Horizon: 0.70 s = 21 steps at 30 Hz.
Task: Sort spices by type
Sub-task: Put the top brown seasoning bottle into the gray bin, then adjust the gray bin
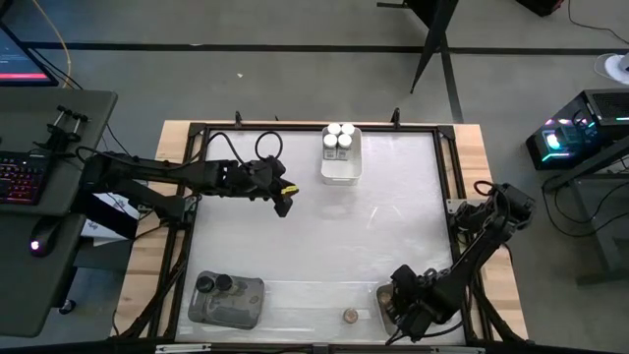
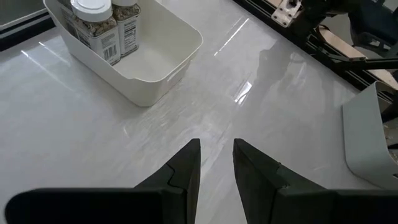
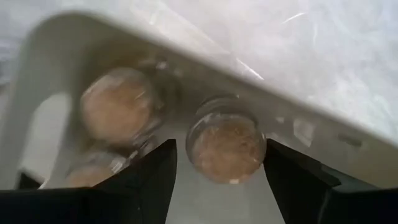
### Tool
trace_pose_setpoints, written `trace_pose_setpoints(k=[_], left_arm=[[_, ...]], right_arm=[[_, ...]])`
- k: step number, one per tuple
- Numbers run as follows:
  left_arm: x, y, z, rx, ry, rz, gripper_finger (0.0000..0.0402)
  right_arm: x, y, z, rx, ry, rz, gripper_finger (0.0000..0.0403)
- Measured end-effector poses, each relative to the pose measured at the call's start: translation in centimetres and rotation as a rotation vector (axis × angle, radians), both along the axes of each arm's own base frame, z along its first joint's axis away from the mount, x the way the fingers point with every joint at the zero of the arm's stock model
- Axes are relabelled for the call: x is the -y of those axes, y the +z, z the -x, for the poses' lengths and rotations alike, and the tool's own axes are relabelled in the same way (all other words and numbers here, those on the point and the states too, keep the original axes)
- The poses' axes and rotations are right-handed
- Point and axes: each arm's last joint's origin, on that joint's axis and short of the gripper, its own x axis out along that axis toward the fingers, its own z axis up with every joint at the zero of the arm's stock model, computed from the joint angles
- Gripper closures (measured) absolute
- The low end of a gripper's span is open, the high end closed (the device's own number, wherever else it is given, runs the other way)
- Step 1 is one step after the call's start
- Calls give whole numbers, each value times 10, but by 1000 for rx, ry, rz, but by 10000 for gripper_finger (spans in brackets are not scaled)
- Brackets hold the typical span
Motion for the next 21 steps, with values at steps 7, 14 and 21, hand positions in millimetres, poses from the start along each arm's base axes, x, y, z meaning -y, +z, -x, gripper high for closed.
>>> trace_pose_setpoints(k=[7, 14, 21], left_arm=[[0, 0, 0, -2, 4, -4, 318], [0, 0, 0, -6, 4, -3, 318], [0, 0, 0, -6, 4, -3, 318]], right_arm=[[-5, 39, -2, -5, 136, -51, 172], [11, 87, 9, -74, 228, -50, 179], [73, 78, 31, -213, -64, -9, 353]])
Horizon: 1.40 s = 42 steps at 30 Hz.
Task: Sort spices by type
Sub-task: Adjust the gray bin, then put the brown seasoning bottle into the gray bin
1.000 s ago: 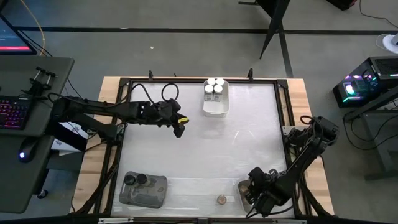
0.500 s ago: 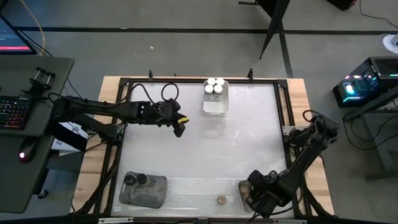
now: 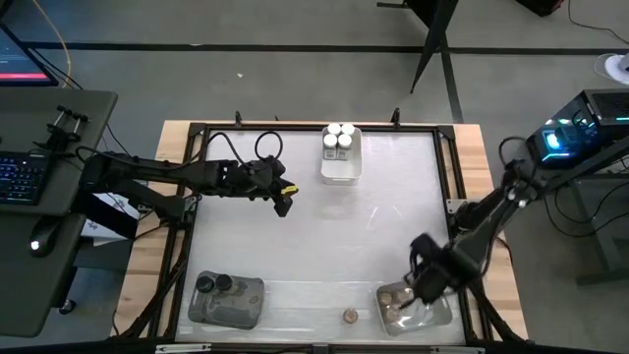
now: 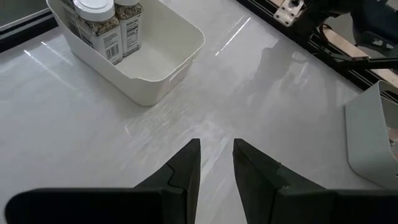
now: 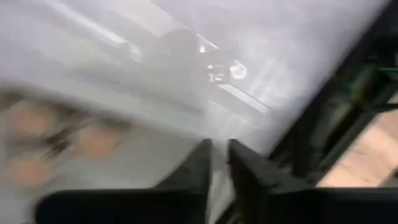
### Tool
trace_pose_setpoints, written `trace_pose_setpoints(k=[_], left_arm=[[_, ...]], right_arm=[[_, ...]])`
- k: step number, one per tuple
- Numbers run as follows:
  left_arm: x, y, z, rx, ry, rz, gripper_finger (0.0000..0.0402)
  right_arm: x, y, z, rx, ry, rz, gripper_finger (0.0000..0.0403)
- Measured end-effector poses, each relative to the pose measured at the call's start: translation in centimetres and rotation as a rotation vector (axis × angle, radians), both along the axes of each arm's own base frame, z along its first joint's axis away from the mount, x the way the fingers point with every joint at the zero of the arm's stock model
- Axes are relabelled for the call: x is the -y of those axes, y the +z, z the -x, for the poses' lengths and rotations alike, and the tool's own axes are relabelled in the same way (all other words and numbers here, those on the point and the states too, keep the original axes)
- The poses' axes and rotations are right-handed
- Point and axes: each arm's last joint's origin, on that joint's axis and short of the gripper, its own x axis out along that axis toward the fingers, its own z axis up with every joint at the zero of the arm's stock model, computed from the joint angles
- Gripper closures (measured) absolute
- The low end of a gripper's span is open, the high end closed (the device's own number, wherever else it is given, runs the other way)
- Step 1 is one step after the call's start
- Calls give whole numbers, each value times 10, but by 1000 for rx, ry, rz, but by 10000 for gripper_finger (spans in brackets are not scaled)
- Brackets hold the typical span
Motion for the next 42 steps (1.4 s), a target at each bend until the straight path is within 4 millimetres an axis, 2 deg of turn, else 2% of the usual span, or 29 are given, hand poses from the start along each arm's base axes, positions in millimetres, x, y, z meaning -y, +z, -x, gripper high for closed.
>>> trace_pose_setpoints(k=[2, 6, 12, 19, 27, 35, 38, 42], left_arm=[[0, 0, 0, 0, 0, 0, 318], [0, 0, 0, -1, 0, 0, 318], [0, 0, 0, -2, 0, 0, 318], [-1, 0, 0, -3, 25, -20, 318], [-1, 0, 0, -3, 30, -24, 318], [-1, 0, 1, -8, 25, -31, 318], [-1, -1, 1, -17, 25, -31, 318], [-1, -4, 4, -59, 25, -32, 318]], right_arm=[[20, -8, 10, 3, -69, 0, 387], [55, -32, 32, 21, -200, -129, 392], [77, -59, 48, 151, -301, -240, 400], [70, -76, 50, 105, -282, -362, 402], [54, -70, 49, 124, -275, -427, 402], [41, -69, 58, 89, -299, -465, 402], [38, -60, 60, 73, -294, -472, 402], [42, -31, 64, 42, -288, -378, 403]])
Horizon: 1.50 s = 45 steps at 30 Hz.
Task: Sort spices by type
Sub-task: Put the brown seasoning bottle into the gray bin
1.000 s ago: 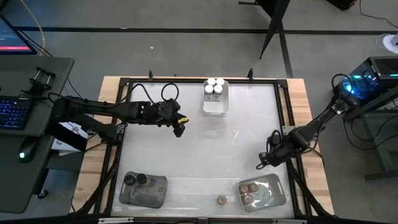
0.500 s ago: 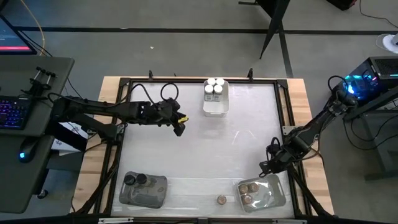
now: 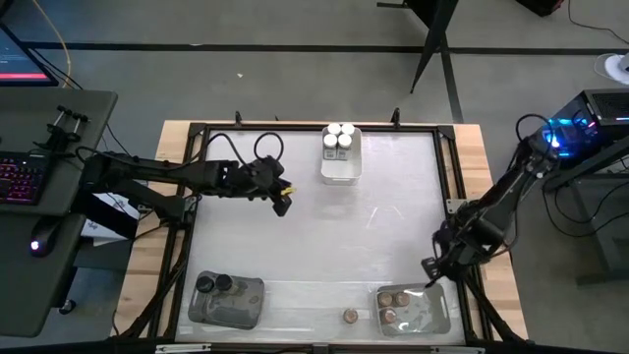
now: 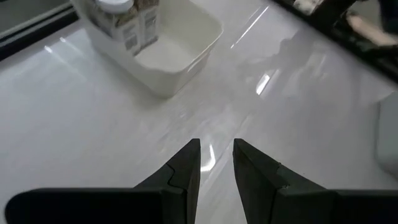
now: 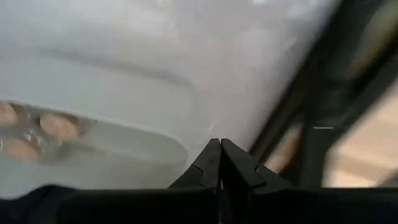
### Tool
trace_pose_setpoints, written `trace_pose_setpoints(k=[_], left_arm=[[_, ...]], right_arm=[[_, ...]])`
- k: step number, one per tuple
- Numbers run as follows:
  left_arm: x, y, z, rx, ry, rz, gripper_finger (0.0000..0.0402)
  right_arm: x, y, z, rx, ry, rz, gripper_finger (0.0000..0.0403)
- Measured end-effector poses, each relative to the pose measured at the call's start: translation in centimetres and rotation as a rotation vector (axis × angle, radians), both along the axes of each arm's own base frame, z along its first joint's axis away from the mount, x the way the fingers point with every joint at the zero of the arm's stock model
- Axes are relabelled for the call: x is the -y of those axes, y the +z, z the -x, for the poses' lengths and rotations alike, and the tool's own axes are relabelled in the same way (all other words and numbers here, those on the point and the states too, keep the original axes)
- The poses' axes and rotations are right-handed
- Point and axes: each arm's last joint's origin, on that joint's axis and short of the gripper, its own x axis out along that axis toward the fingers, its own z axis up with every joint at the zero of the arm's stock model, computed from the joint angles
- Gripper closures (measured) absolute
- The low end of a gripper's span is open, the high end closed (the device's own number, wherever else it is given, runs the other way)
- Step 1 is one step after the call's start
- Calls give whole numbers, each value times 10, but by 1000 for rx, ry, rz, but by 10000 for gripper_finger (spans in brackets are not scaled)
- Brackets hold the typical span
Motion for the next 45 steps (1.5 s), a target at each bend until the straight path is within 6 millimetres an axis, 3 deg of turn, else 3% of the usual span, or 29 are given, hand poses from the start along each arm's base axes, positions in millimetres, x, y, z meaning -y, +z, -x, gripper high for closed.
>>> trace_pose_setpoints(k=[3, 5, 8, 11, 14, 17, 21, 24, 27, 31, 34, 38, 45], left_arm=[[0, -3, 3, -48, 3, 2, 318], [0, -5, 5, -71, 6, 5, 318], [0, -6, 6, -86, 7, 9, 318], [1, -6, 6, -79, 19, 24, 318], [1, -6, 6, -72, 31, 43, 318], [2, -6, 6, -74, 7, 66, 318], [3, -8, 7, -92, -15, 86, 318], [3, -10, 9, -131, -30, 91, 318], [3, -13, 13, -181, -46, 88, 318], [4, -15, 16, -224, -71, 79, 318], [4, -15, 16, -234, -92, 69, 318], [4, -15, 16, -237, -104, 63, 318], [4, -14, 14, -224, -130, 42, 318]], right_arm=[[11, 28, 4, 23, -26, 146, 403], [15, 45, -2, 169, -55, 235, 402], [18, 65, -23, 460, -95, 308, 401], [19, 71, -56, 633, -60, 322, 379], [17, 74, -97, 774, 90, 293, 331], [11, 81, -134, 898, 357, 284, 267], [-3, 96, -171, 986, 707, 300, 176], [-15, 101, -191, 951, 927, 308, 118], [-31, 94, -207, 841, 1146, 323, 81], [-58, 73, -224, 666, 1330, 288, 60], [-78, 56, -234, 578, 1325, 254, 57], [-90, 48, -240, 610, 1248, 238, 57], [-105, 14, -231, 590, 1218, 273, 57]])
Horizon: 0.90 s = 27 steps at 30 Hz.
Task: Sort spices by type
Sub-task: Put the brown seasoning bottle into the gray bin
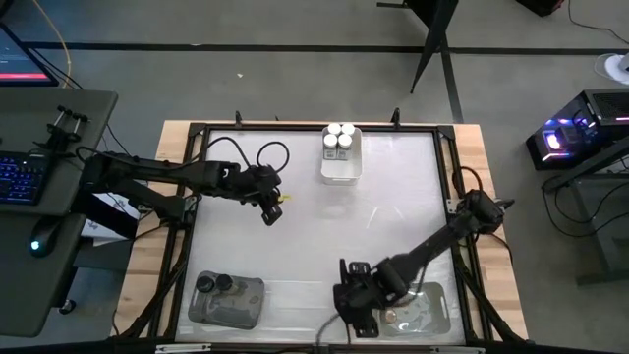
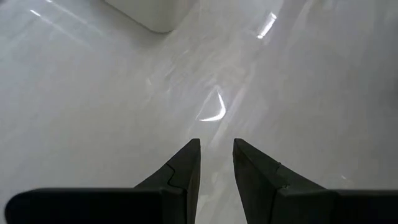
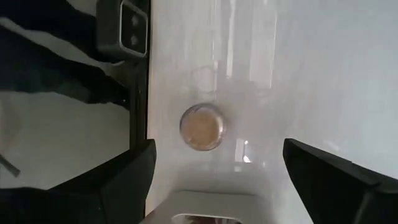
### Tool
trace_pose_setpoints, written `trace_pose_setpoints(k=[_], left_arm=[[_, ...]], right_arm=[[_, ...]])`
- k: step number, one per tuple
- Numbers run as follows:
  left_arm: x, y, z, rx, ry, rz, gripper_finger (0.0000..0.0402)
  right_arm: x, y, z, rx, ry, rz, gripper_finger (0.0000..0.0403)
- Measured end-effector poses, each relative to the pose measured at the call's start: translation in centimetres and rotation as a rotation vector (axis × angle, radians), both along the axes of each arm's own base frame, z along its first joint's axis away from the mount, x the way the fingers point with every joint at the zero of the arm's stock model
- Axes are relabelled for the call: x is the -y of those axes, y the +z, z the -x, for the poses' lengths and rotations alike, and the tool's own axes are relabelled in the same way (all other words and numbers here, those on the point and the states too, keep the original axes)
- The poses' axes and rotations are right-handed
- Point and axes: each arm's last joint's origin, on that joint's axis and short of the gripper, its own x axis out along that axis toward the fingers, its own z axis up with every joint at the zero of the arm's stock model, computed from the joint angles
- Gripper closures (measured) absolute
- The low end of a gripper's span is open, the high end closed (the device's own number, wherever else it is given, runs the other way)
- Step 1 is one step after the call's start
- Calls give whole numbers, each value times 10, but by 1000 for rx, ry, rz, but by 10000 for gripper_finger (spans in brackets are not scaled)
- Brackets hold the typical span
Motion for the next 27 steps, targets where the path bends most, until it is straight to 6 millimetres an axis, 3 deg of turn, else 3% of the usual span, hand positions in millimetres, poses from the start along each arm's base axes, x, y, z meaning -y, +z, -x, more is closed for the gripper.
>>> trace_pose_setpoints(k=[7, 14, 24, 27], left_arm=[[-2, 0, 0, -1, -30, 29, 318], [-3, 0, 0, -2, -33, 22, 318], [-3, 0, 0, 1, -13, 27, 318], [-3, 0, 0, 1, -14, 27, 318]], right_arm=[[-13, -22, 12, 23, 25, 44, 57], [-18, -35, 7, 83, 52, 32, 57], [-26, -80, -4, 52, 86, 108, 57], [-27, -84, -5, 38, 46, 105, 60]])
